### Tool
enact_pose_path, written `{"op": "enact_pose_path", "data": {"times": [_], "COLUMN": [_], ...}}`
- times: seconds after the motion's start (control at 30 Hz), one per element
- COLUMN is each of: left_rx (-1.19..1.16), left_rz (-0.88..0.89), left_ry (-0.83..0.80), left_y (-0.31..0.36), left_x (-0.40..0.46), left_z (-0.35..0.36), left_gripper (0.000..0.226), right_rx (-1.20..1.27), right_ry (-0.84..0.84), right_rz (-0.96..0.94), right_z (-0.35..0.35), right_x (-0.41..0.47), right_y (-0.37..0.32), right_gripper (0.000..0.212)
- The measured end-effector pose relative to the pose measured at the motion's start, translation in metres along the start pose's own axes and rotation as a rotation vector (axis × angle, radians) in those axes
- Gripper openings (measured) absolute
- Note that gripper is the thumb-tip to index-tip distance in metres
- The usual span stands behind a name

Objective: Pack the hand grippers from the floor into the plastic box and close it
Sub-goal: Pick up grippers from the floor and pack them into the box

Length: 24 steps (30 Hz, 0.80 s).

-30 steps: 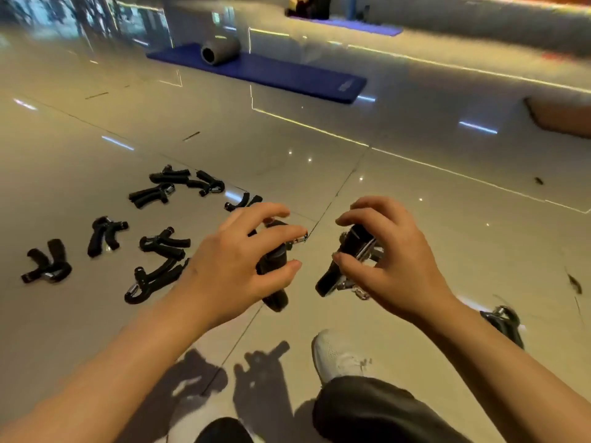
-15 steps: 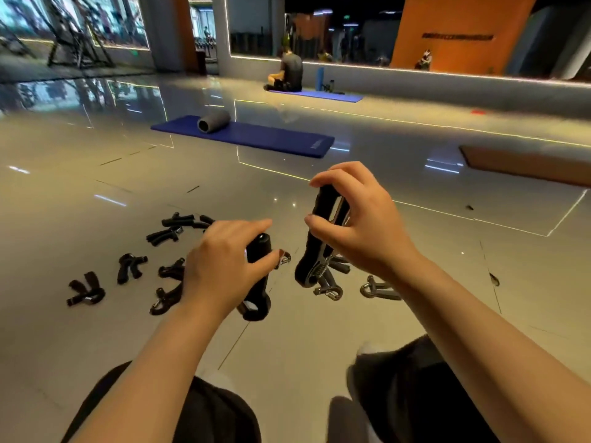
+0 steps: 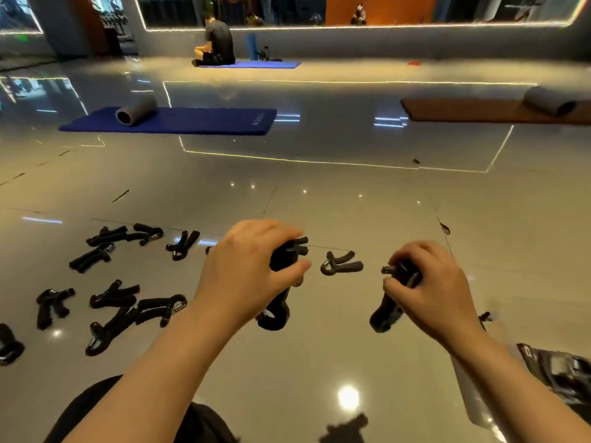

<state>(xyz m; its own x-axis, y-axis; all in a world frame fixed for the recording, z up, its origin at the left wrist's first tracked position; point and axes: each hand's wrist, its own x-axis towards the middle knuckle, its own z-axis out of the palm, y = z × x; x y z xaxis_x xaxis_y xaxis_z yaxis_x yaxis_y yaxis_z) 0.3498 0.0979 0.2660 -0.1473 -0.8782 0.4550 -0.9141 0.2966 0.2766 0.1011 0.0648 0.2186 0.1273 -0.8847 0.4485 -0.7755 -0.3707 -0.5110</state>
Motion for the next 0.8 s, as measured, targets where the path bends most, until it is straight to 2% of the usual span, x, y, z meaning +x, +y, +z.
{"op": "enact_pose_path", "data": {"times": [0.13, 0.27, 0.43, 0.57, 0.8], "left_rx": [-0.097, -0.190, -0.285, -0.354, -0.481], "left_rz": [0.127, 0.269, 0.433, 0.570, 0.746], "left_ry": [-0.045, -0.107, -0.196, -0.241, -0.376], "left_y": [0.044, 0.089, 0.129, 0.157, 0.202], "left_x": [0.033, 0.050, 0.056, 0.053, 0.040], "left_z": [0.037, 0.077, 0.119, 0.148, 0.195], "left_gripper": [0.043, 0.041, 0.044, 0.045, 0.043], "right_rx": [-0.169, -0.150, -0.337, -0.426, -0.497], "right_ry": [0.024, 0.105, 0.173, 0.250, 0.217], "right_rz": [-0.076, 0.072, 0.200, 0.425, 0.548], "right_z": [-0.032, -0.067, -0.118, -0.144, -0.155], "right_x": [0.001, -0.027, -0.080, -0.122, -0.178], "right_y": [0.013, 0.032, 0.055, 0.070, 0.053], "right_gripper": [0.018, 0.021, 0.030, 0.023, 0.024]}}
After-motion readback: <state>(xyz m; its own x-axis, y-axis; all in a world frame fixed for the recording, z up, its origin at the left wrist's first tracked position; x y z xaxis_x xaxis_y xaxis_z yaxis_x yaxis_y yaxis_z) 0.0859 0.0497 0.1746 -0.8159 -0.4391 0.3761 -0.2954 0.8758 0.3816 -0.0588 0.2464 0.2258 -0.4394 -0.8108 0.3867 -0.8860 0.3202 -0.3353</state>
